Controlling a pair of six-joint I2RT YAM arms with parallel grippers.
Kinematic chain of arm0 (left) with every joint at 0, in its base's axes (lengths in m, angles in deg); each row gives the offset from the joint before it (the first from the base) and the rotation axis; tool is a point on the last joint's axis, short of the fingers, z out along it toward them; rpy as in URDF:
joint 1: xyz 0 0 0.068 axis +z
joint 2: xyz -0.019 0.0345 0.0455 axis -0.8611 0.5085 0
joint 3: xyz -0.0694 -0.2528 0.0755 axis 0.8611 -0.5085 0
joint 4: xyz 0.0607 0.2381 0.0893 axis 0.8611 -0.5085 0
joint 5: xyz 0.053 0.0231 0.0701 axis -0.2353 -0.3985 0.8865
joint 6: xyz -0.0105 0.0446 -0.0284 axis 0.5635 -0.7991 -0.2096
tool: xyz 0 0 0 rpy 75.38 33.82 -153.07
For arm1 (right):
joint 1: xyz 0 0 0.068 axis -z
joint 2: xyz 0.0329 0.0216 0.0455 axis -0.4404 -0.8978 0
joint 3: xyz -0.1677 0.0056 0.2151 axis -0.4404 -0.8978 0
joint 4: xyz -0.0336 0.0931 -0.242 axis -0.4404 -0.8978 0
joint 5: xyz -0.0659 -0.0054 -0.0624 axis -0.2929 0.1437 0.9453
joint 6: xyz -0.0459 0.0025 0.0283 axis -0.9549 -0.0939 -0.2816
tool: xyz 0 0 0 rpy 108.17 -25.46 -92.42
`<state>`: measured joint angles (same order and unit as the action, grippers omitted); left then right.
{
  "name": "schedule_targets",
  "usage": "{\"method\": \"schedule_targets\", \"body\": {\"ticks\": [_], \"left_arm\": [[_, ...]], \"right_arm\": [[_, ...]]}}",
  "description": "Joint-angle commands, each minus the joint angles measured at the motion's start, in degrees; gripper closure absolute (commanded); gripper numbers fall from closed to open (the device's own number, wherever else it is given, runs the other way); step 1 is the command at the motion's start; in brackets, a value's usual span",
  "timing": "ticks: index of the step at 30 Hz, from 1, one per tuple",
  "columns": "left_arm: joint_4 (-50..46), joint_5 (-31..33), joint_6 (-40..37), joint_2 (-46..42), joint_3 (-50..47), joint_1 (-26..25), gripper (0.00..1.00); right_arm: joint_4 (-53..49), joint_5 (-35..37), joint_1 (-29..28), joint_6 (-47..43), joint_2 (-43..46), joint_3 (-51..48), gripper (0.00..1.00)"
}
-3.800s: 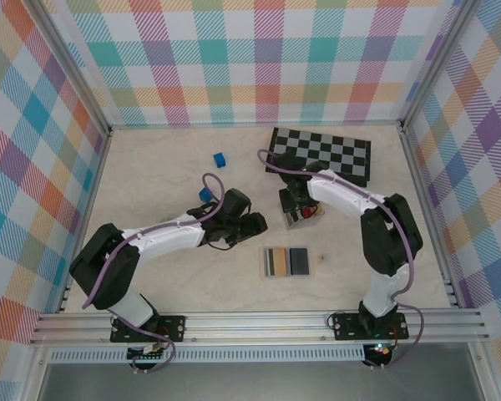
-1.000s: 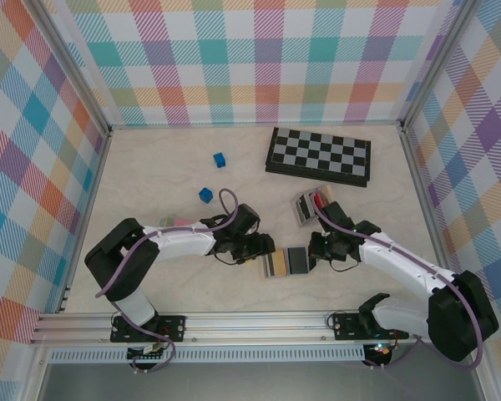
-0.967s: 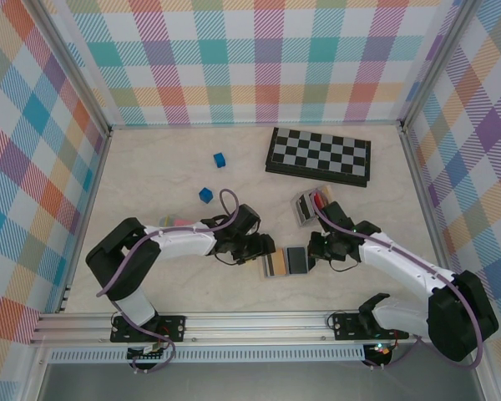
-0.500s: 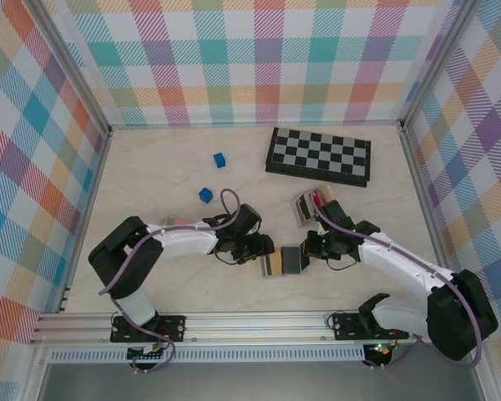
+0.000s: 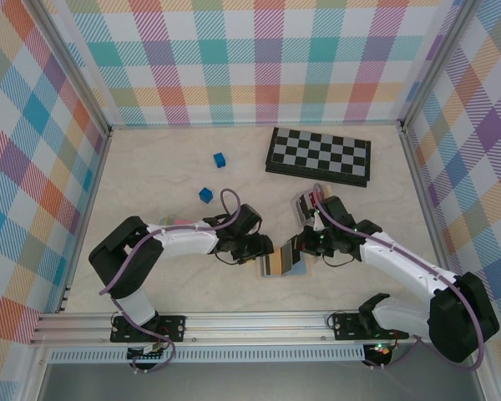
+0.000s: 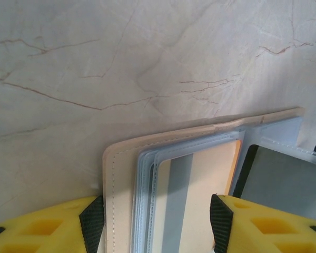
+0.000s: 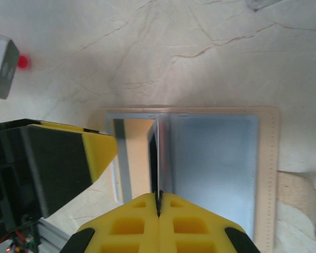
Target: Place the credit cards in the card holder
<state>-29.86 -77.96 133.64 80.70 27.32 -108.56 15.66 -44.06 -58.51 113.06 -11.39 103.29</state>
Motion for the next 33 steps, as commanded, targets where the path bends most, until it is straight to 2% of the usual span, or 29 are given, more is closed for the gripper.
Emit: {"method": "schedule_targets", "body": {"ticks": [1, 6, 10, 15, 20, 27, 33], "left_arm": [[0.94, 3.40, 0.79, -1.06, -0.64, -1.59, 0.40], [-3.24, 12.17, 3.24, -8.25, -3.61, -1.63, 0.34], [-3.86, 14.89, 3.62, -12.59, -5.80, -1.59, 0.30], [0.51, 9.49, 0.37, -11.78, -5.69, -1.59, 0.29], [2.51, 4.27, -0.92, -7.30, -3.89, -1.94, 0.33], [2.71, 1.87, -0.99, -2.65, -2.59, -2.81, 0.39], [2.11, 2.11, -0.71, -0.94, -2.27, -3.44, 0.50]], "right_arm": [[4.66, -5.32, -0.12, 1.96, -2.07, 1.65, 0.97], [9.33, -7.99, -0.41, 4.33, -6.13, 0.66, 0.98], [5.29, -2.85, 0.45, 3.27, -3.77, 0.25, 0.98], [10.49, -7.33, 2.41, 3.21, -3.06, -4.10, 0.98], [14.69, -8.81, 2.41, 3.77, -2.63, -7.06, 0.98], [18.33, -8.45, 2.41, 3.06, -1.56, -11.43, 0.97], [21.85, -8.48, 2.32, 2.66, -2.20, -14.80, 0.97]]}}
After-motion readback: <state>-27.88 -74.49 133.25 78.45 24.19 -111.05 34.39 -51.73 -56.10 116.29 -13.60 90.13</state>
